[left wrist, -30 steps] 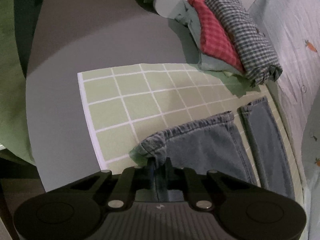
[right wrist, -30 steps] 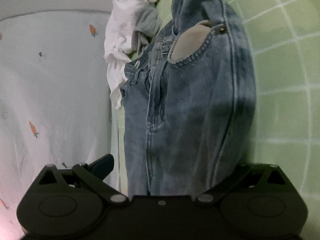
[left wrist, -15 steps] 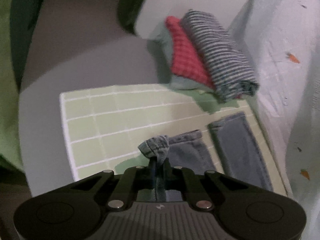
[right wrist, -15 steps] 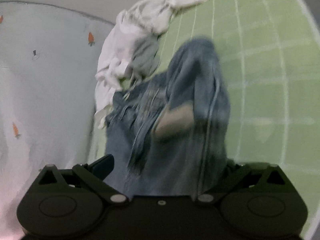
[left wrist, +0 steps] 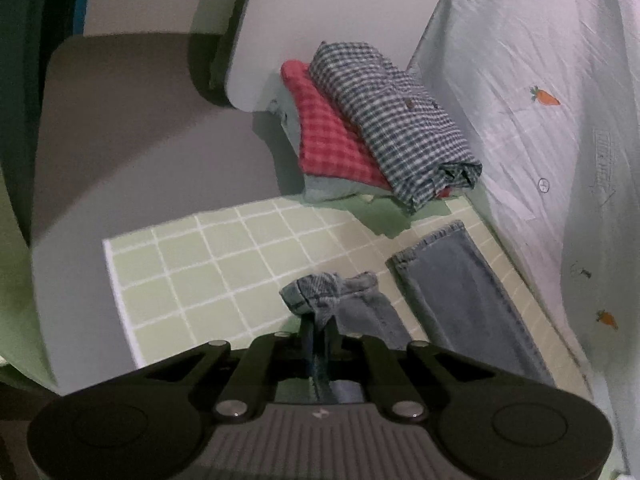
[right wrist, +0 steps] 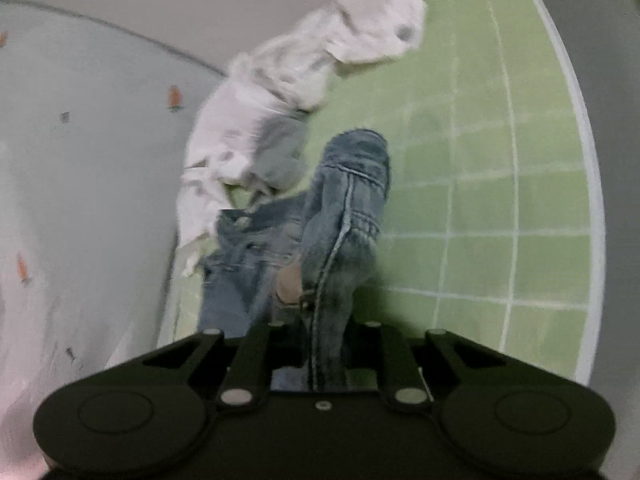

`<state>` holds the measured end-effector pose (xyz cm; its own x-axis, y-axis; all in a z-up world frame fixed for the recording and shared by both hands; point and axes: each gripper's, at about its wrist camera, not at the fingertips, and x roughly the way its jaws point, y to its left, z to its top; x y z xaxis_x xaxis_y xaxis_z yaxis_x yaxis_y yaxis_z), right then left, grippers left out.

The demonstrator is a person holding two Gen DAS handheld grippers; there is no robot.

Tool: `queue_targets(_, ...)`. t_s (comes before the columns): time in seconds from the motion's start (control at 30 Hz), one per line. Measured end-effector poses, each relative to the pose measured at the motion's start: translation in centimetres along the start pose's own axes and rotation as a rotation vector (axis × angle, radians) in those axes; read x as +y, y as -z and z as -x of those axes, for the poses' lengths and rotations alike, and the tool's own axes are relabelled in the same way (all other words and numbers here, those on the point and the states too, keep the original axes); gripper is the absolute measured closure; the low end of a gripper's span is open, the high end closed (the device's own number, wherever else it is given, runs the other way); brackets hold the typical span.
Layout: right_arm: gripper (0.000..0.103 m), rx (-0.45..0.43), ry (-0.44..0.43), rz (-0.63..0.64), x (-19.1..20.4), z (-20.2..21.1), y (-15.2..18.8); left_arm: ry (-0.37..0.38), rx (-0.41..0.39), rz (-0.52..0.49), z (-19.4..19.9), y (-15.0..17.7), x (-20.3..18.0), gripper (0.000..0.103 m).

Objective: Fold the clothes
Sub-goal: 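Grasp the hem with the left gripper while the right gripper grasps and lifts the waist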

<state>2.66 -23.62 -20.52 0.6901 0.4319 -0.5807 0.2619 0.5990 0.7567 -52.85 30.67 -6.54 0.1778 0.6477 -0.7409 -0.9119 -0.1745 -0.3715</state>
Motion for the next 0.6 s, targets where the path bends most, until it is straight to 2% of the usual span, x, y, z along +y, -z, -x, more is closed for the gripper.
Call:
queue_targets(0.17,0.088,-0.009,-0.012,0.002,0.2,3.8,-1.3,-0.014,-0.02,0.023,3.4,-0.6,1.3,0.099)
queue_targets(0.33,0.088,-0.03,-0.003,0.065,1.4,6.5,-2.2,-0.017,-0.052,0.065,7.1,-1.3,1.5,0.099)
queue_targets(0.6,0.088,-0.014,-0.035,0.135,5.8,3.2,-2.8,0.002,-0.09,0.002,4.7,-2.5,-4.2,0.099)
